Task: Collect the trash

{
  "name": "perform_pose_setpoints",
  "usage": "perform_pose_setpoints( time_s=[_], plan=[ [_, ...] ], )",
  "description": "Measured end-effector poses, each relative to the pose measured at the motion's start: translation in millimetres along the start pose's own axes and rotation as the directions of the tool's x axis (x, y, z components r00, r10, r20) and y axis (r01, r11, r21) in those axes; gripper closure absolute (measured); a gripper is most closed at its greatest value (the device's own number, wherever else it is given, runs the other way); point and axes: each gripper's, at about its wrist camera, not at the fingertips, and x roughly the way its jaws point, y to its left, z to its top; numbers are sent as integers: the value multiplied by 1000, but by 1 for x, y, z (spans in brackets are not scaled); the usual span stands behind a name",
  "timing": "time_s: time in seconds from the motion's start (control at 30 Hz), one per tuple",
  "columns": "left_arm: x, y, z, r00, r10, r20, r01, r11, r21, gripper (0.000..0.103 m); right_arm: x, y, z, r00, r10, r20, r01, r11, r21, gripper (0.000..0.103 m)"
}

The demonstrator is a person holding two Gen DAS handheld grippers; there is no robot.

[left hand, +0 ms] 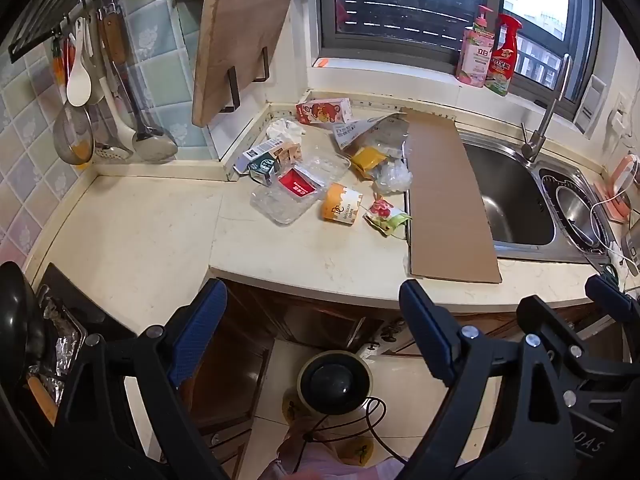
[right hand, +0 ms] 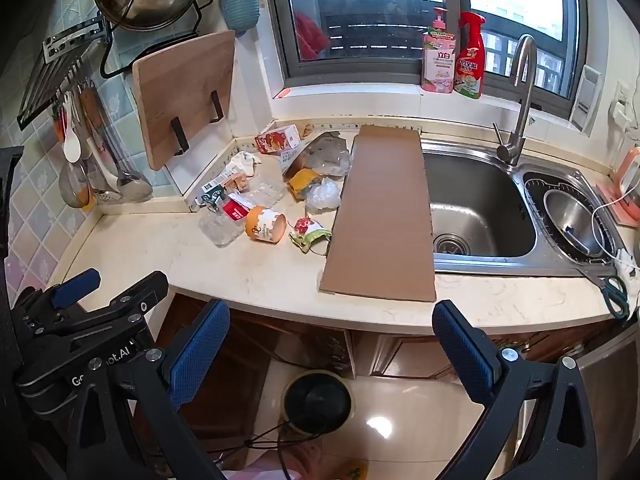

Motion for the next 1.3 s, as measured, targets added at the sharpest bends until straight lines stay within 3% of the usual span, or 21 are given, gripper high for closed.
perform_pose_setpoints(
  time_s=[0.47, 1.3],
  plan=[
    [2, -16, -2, 1000, -8, -10, 9, 1000, 6, 19, 2, 3, -1, 1000, -3, 2, 3, 1000, -2, 1],
    [4, -5, 0, 1000, -21, -20, 21, 1000, 18, 20, -1, 1, -4, 1000, -4, -1, 4, 1000, 0, 1]
  ],
)
